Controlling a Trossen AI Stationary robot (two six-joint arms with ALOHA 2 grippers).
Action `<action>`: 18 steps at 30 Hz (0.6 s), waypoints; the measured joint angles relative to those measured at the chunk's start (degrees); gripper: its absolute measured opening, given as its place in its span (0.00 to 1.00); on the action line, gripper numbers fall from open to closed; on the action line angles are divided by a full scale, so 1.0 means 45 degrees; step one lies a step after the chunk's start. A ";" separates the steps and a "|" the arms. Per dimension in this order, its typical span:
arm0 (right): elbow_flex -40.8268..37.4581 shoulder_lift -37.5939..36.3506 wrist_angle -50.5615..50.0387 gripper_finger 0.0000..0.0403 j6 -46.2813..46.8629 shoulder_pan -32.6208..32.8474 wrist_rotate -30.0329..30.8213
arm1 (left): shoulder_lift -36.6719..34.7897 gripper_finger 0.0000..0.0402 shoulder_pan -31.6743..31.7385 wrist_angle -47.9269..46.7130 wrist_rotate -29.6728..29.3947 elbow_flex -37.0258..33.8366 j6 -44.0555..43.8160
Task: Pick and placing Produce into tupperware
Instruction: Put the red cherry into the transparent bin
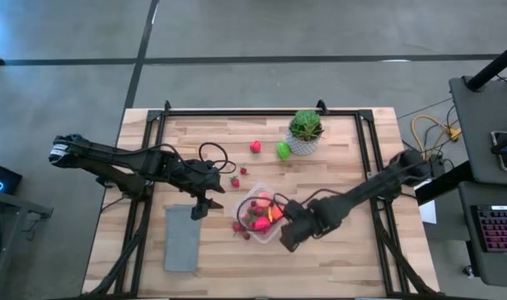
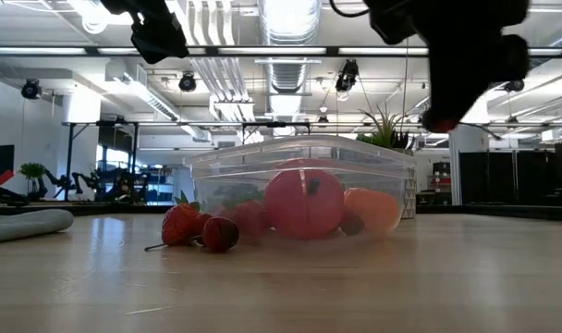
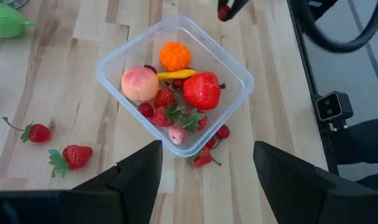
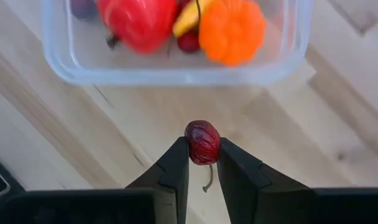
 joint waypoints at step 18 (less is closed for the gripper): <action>-0.0005 -0.0224 0.2066 0.22 -0.2773 -0.2561 -0.0783 | 0.0000 0.59 0.0000 0.0002 -0.0297 -0.0015 0.0000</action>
